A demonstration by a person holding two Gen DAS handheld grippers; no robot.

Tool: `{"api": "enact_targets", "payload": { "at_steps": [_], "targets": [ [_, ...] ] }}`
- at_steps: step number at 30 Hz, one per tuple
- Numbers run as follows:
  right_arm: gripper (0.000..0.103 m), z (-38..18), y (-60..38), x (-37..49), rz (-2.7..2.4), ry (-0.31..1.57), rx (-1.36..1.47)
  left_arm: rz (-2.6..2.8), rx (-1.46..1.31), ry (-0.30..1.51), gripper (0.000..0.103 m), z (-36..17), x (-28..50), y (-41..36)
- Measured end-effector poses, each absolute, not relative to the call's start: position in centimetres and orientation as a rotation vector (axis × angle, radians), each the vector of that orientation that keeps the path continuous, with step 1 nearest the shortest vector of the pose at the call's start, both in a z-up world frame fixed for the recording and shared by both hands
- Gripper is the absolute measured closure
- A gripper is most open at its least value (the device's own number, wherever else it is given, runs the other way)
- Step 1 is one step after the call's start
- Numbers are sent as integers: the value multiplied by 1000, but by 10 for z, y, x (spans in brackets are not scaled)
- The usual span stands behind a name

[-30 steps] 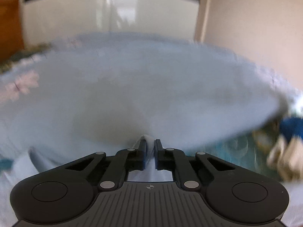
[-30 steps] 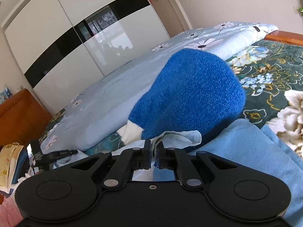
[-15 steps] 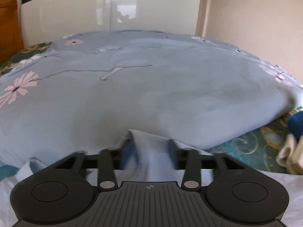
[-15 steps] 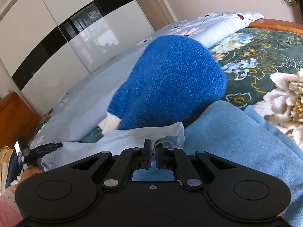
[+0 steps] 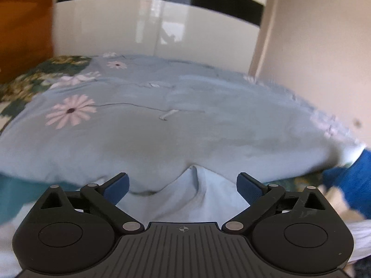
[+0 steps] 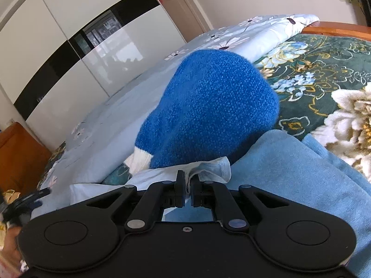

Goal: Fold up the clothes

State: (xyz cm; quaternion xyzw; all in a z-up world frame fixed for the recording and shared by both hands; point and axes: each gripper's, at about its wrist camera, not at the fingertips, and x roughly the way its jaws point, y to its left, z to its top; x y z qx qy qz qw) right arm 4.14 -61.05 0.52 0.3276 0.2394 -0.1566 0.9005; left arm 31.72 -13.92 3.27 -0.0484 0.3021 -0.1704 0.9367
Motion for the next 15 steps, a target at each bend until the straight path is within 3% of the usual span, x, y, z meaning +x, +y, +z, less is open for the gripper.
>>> {"api": "enact_targets", "payload": {
  "at_steps": [8, 15],
  "targets": [
    [97, 10, -605, 46, -355, 515, 660, -284, -124, 565, 0, 49, 222, -99],
    [97, 11, -608, 43, -367, 516, 708, -211, -64, 597, 0, 27, 147, -77]
  ]
}}
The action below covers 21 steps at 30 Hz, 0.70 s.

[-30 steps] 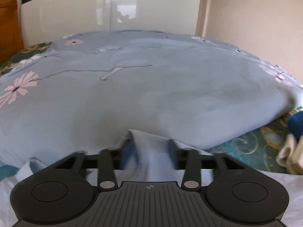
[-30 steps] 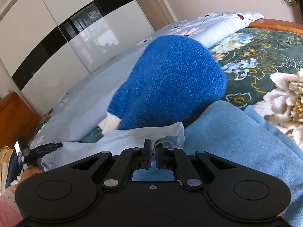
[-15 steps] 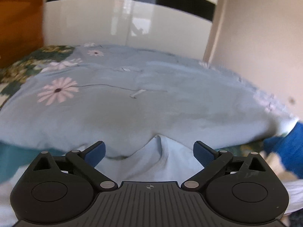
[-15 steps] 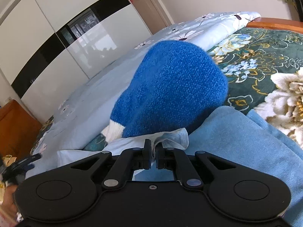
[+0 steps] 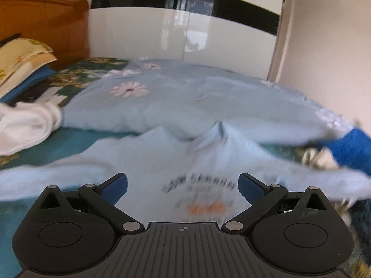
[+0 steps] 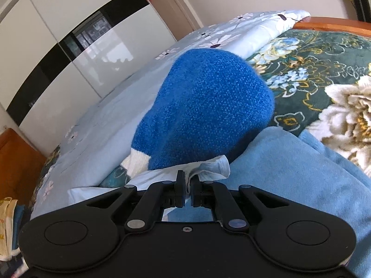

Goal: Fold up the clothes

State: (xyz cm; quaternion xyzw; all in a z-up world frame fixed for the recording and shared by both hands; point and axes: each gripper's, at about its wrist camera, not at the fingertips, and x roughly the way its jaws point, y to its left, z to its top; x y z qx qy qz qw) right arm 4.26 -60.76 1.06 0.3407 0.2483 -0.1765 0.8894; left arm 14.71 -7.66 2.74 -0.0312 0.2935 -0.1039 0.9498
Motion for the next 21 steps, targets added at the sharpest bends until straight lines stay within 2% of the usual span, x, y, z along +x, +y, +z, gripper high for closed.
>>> {"api": "enact_targets", "payload": {
  "at_steps": [7, 12, 21],
  "targets": [
    [97, 13, -605, 39, -383, 511, 722, -187, -96, 637, 0, 3, 95, -55],
    [97, 16, -602, 47, -402, 503, 725, -196, -137, 685, 0, -14, 84, -47],
    [97, 90, -545, 67, -228, 353, 595, -235, -105, 745, 0, -36, 78, -62]
  ]
}}
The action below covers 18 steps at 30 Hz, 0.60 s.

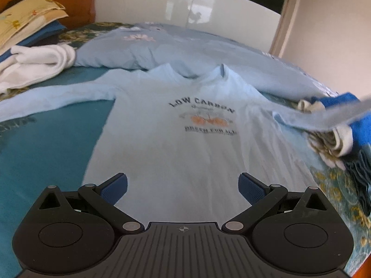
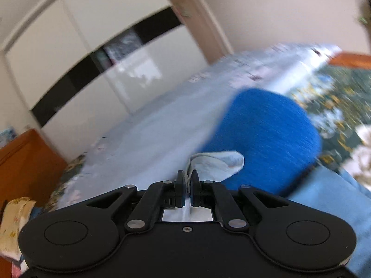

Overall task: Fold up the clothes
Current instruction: 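Lift the light blue cloth with the right gripper and carry it over the shirt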

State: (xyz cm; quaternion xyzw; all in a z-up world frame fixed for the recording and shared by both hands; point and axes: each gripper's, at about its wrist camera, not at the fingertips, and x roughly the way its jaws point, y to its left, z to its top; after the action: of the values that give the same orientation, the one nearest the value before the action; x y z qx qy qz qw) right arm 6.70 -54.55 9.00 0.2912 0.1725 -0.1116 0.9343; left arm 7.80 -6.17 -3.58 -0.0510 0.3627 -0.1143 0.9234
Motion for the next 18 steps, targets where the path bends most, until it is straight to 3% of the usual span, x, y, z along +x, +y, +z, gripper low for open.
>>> {"api": "enact_targets", "payload": {
  "at_steps": [9, 18],
  "targets": [
    [97, 140, -469, 96, 20, 276, 505, -293, -44, 793, 0, -56, 71, -80],
    [97, 158, -378, 109, 276, 283, 348, -296, -123, 741, 0, -35, 66, -51]
  ]
}}
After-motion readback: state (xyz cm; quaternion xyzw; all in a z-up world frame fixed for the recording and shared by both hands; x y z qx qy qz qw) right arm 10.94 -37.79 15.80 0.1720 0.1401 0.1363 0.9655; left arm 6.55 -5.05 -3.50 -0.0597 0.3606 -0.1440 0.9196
